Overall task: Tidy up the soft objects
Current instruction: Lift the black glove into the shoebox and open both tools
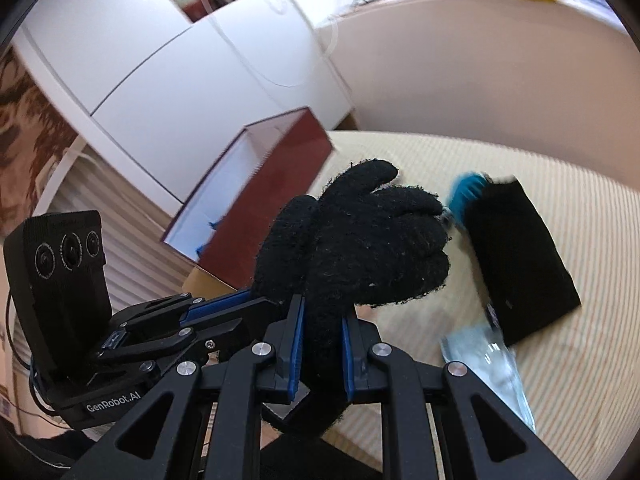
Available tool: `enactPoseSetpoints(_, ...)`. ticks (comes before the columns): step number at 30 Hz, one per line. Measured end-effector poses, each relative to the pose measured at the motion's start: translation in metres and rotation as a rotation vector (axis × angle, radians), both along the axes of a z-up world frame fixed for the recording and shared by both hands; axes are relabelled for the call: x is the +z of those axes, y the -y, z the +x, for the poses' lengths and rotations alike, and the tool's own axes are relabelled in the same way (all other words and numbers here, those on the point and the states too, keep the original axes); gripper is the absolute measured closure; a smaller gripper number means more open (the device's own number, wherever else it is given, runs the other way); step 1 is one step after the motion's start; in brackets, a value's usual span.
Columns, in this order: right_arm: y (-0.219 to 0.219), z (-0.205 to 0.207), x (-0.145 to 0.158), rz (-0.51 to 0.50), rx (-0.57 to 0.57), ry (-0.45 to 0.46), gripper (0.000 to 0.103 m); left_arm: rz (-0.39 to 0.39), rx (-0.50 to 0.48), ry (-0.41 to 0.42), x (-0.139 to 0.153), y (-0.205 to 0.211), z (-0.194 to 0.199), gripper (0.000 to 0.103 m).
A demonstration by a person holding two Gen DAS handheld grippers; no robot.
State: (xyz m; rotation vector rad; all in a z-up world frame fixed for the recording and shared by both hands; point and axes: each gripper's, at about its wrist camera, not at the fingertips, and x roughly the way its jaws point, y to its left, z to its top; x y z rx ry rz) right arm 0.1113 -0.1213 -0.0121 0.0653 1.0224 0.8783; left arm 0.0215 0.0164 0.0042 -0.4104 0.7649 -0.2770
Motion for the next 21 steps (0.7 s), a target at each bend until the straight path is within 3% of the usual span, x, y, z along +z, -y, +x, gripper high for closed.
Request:
enactPoseSetpoints(10, -0.097, 0.009, 0.033, 0.036, 0.127, 0.089, 0.088, 0.030, 0.175, 0.085, 0.025, -0.081, -0.009, 0.091)
enactPoseSetpoints(21, -0.194, 0.028, 0.044, 0.021, 0.219, 0.157, 0.088, 0.089, 0.316, 0.105, 0.032, -0.146, -0.001, 0.091)
